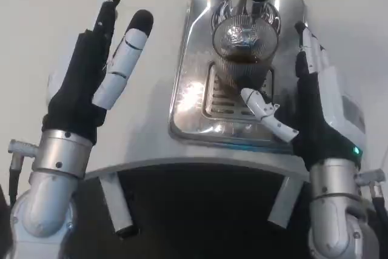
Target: Grasp the cup under the faucet to collect the drink, then remove the cup.
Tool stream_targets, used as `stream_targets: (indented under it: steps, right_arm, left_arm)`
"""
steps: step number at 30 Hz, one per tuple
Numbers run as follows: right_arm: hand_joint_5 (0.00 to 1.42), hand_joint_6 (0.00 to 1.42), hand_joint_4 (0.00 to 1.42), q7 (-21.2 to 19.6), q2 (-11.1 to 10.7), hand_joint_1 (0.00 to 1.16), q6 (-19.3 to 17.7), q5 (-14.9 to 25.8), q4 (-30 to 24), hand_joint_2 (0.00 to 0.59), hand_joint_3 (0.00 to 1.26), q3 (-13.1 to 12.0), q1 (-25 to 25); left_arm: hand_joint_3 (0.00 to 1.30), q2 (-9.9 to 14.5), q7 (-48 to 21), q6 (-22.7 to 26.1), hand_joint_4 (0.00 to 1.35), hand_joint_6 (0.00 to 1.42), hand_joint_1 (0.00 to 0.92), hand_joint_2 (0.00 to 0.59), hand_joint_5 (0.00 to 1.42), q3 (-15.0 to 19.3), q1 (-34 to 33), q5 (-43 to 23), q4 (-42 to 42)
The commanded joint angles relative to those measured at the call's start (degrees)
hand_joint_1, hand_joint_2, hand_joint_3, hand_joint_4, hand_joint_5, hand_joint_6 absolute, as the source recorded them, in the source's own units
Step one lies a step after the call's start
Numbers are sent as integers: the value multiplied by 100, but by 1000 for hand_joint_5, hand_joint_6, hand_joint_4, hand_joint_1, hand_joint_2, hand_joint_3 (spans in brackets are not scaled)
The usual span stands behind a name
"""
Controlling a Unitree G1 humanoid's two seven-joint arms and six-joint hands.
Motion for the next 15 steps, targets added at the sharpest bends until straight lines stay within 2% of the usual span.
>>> stream_targets:
  steps: [1, 15]
  right_arm:
    - [0, 150, 0, -76, -22, 1026, -145, 107, 193, 217, 0, 40, 23]
    - [2, 183, 0, -228, 67, 1020, -240, 289, 610, 224, 0, 120, -327]
  left_arm:
    - [0, 59, -21, 76, 0, 0, 0, 222, 0, 26, 43, -14, -42]
    - [0, 50, -3, 156, 0, 0, 0, 222, 0, 34, 87, -9, -129]
